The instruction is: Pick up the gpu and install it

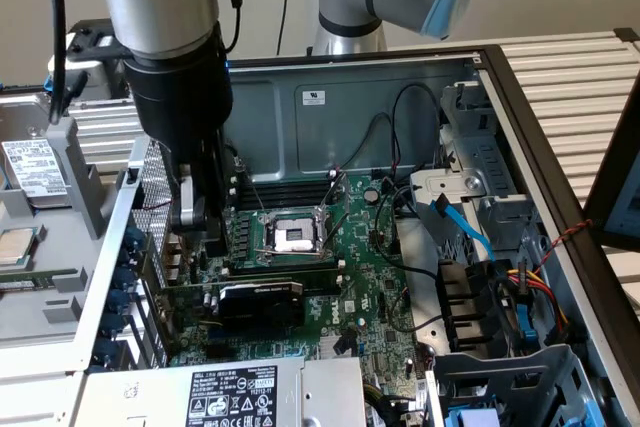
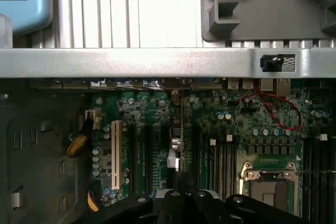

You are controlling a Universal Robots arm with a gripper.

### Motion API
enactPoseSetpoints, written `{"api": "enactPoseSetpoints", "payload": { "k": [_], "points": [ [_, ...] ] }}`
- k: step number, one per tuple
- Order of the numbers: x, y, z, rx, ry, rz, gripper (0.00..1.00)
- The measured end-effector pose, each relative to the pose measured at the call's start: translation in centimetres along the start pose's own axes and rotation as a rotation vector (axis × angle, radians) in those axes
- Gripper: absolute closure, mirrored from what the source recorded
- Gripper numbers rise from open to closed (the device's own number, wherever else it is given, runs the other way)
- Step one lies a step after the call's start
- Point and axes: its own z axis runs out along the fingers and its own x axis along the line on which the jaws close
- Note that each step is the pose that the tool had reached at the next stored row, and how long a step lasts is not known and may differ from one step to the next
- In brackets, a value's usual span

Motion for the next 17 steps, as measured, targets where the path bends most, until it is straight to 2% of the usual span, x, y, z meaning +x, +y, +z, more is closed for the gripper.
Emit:
{"api": "enactPoseSetpoints", "payload": {
  "k": [5,17],
  "points": [
    [-0.01,-0.5,-0.53,-0.0002,0.0002,0.001,0.89],
    [-0.01,-0.51,-0.57,-0.0001,0.0002,0.001,0.89]
  ]
}}
